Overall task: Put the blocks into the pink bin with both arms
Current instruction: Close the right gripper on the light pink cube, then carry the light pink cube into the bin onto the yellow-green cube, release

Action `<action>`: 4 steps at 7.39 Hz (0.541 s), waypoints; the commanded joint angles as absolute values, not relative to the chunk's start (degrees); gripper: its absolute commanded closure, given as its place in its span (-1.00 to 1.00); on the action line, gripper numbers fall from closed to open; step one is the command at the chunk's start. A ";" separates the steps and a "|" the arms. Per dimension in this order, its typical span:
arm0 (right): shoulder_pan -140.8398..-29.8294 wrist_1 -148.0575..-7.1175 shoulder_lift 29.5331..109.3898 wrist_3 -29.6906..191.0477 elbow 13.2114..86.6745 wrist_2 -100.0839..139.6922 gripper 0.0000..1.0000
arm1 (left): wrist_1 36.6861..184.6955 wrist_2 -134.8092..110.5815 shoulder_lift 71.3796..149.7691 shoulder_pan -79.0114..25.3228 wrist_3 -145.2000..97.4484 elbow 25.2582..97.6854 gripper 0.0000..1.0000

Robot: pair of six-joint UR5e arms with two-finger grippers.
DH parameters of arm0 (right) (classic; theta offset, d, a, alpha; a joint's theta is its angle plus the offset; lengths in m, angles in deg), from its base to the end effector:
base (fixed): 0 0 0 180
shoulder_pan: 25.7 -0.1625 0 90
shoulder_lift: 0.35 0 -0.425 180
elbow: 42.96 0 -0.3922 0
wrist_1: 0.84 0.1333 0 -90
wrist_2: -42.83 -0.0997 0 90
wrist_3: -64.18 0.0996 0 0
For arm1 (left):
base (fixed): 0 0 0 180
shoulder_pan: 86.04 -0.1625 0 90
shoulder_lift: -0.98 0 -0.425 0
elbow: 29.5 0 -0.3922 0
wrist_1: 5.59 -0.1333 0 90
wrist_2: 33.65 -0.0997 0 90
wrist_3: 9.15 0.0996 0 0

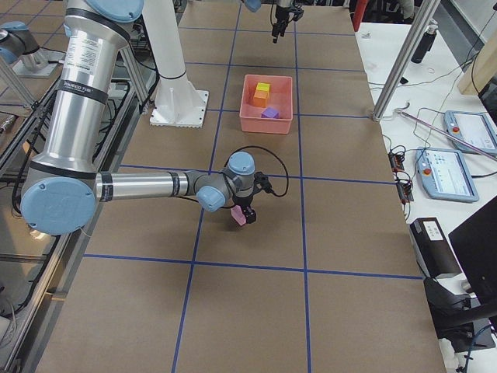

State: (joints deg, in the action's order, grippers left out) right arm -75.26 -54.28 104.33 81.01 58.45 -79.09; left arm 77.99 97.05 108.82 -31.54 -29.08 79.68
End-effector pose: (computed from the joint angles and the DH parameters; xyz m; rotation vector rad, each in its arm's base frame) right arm -0.2069 -0.3671 0.6119 0.2402 -0.7554 -0.5523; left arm 0.2740 -0.5018 0.3452 0.1312 0.8576 0.4442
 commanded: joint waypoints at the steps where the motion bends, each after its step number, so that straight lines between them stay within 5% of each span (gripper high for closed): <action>1: -75.27 -54.28 101.01 82.62 59.16 -83.78 0.97 | 78.00 97.05 108.82 -31.55 -29.10 79.66 -1.00; 4: -76.24 -53.75 88.74 117.72 63.63 -87.51 1.00 | 78.00 97.05 108.82 -31.55 -29.10 79.66 -1.00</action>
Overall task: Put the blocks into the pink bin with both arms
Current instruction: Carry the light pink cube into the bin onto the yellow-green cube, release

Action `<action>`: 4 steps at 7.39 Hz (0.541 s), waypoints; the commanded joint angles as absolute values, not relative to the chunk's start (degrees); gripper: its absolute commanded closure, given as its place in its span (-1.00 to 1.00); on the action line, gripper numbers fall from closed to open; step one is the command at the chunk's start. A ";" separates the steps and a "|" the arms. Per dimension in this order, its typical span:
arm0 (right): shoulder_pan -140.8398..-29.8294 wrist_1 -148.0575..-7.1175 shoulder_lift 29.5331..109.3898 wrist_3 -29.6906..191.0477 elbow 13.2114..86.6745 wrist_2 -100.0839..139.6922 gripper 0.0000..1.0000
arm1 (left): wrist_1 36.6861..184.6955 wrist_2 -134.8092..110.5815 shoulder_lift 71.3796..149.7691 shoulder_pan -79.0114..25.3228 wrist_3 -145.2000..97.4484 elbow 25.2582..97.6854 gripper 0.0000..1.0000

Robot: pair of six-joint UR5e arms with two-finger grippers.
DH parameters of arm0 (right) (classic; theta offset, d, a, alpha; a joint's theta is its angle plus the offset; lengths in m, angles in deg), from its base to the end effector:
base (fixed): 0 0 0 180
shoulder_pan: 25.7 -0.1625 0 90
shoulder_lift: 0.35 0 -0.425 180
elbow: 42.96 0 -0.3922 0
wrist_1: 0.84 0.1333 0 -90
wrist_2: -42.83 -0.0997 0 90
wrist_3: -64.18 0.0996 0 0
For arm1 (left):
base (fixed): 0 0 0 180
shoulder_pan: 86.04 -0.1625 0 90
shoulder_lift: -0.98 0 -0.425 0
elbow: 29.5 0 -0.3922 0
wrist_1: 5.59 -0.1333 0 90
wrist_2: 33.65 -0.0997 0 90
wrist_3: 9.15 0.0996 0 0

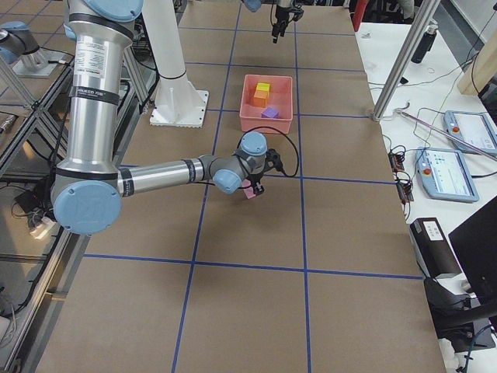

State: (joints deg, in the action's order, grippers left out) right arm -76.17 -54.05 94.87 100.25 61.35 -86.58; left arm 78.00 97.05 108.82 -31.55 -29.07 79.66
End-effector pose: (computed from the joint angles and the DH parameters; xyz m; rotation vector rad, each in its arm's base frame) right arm -0.2472 -0.4096 0.5058 0.2089 -0.9861 -0.3303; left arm 0.2741 -0.5018 0.3453 0.1310 0.8575 0.4445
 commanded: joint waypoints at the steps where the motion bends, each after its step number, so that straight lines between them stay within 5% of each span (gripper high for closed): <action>1: -76.15 -53.75 80.94 133.89 64.43 -86.99 1.00 | 78.00 97.05 108.82 -31.55 -29.10 79.58 -1.00; 4: -66.97 -54.19 64.54 157.56 65.22 -72.03 0.75 | 78.00 97.05 108.91 -31.72 -29.01 78.79 -1.00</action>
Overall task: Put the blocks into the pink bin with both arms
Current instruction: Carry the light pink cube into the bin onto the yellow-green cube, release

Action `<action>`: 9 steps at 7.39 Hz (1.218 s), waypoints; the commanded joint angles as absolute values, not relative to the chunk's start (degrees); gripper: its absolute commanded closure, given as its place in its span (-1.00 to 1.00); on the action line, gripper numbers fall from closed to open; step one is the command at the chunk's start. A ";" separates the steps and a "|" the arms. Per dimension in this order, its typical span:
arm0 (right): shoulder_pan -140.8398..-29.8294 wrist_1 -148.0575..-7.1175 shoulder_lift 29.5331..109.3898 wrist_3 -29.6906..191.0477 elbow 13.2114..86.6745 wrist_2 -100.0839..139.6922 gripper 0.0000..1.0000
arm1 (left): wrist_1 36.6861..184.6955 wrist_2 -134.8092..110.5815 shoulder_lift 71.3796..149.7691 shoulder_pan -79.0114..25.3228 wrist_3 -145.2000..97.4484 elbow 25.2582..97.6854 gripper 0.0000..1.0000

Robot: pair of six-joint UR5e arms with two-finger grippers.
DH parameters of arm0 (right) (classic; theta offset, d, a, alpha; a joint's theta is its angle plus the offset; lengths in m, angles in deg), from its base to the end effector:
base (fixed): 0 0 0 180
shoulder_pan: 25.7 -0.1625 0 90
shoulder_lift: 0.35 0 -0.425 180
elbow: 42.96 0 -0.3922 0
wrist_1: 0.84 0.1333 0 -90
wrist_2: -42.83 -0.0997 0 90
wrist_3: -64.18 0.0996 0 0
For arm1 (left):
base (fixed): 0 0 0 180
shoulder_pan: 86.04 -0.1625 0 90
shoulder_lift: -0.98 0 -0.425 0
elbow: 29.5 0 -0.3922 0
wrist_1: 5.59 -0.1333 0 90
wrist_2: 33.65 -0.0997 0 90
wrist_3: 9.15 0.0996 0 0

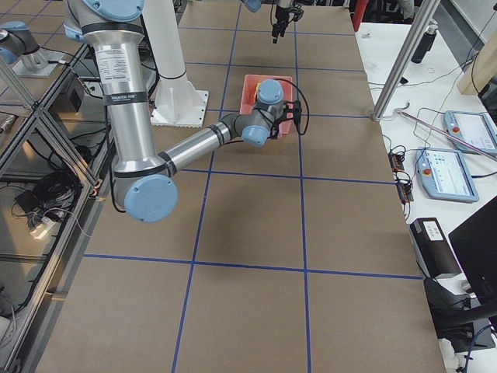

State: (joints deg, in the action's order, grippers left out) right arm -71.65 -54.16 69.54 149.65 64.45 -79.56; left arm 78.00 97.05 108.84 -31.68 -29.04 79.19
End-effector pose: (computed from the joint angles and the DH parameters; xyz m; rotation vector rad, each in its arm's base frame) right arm -0.3356 -0.4619 0.2497 0.0991 -1.3393 0.2456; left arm 0.2763 -0.5027 0.3487 0.1233 0.8546 0.4445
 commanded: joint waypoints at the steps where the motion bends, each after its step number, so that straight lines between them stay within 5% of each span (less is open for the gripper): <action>1: -62.05 -54.63 61.04 160.48 65.06 -64.74 0.65 | 78.08 97.05 108.91 -31.72 -28.92 78.70 -1.00; 2: -61.31 -58.02 60.57 161.38 65.75 -63.10 -0.98 | 78.08 97.05 108.91 -31.72 -28.92 78.52 -1.00; 6: -62.17 -95.77 60.21 148.61 76.91 -65.37 -1.00 | 78.08 97.05 108.91 -31.64 -29.01 78.87 -1.00; 9: -69.97 -103.32 68.16 124.54 77.44 -67.28 -1.00 | 78.00 96.96 108.82 -31.29 -29.18 79.22 -1.00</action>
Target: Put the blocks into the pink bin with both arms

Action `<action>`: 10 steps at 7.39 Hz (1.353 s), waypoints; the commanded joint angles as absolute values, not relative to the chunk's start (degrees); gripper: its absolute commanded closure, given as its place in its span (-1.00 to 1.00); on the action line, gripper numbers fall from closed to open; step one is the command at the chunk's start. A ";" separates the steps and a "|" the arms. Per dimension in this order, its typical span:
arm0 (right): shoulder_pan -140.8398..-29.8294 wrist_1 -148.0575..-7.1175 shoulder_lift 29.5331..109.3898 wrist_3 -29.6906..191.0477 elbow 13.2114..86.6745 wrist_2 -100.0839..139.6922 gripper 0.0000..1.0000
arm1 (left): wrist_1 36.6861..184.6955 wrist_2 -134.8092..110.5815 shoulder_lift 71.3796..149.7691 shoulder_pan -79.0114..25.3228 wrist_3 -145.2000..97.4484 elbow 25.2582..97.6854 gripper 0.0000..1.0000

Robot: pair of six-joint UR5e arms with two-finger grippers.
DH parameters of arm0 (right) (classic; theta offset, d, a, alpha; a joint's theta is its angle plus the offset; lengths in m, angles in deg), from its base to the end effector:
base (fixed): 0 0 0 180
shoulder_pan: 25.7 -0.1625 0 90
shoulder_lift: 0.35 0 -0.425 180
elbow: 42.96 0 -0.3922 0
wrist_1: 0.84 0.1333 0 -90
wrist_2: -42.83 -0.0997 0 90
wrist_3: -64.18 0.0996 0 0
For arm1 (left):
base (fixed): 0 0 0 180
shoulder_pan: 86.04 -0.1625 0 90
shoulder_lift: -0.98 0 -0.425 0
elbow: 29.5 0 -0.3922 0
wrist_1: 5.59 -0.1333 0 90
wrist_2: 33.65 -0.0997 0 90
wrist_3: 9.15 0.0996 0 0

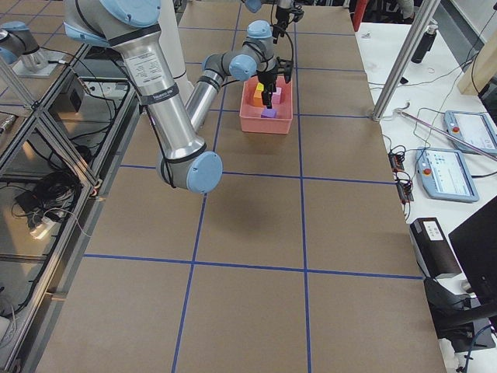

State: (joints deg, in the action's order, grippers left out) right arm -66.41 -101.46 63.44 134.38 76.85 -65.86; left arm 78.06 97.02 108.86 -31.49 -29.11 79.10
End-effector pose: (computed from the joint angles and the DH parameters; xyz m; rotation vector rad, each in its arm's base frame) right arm -0.3463 -0.4317 0.2138 0.1290 -0.8350 0.2138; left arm 0.2749 -0.5040 0.3491 0.1243 0.8538 0.4400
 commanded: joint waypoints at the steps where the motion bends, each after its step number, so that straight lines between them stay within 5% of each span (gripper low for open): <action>1: -76.53 -103.32 72.30 113.68 77.01 -72.61 -1.00 | 78.00 96.96 108.47 -30.33 -28.84 79.14 -1.00; 6: -110.12 -103.23 84.27 50.20 56.83 -87.51 -1.00 | 78.00 97.13 102.24 -14.45 -7.18 75.46 -1.00; 10: -115.09 -100.43 88.60 41.06 51.70 -88.31 -1.00 | 80.27 96.00 93.53 -3.36 6.15 65.56 -1.00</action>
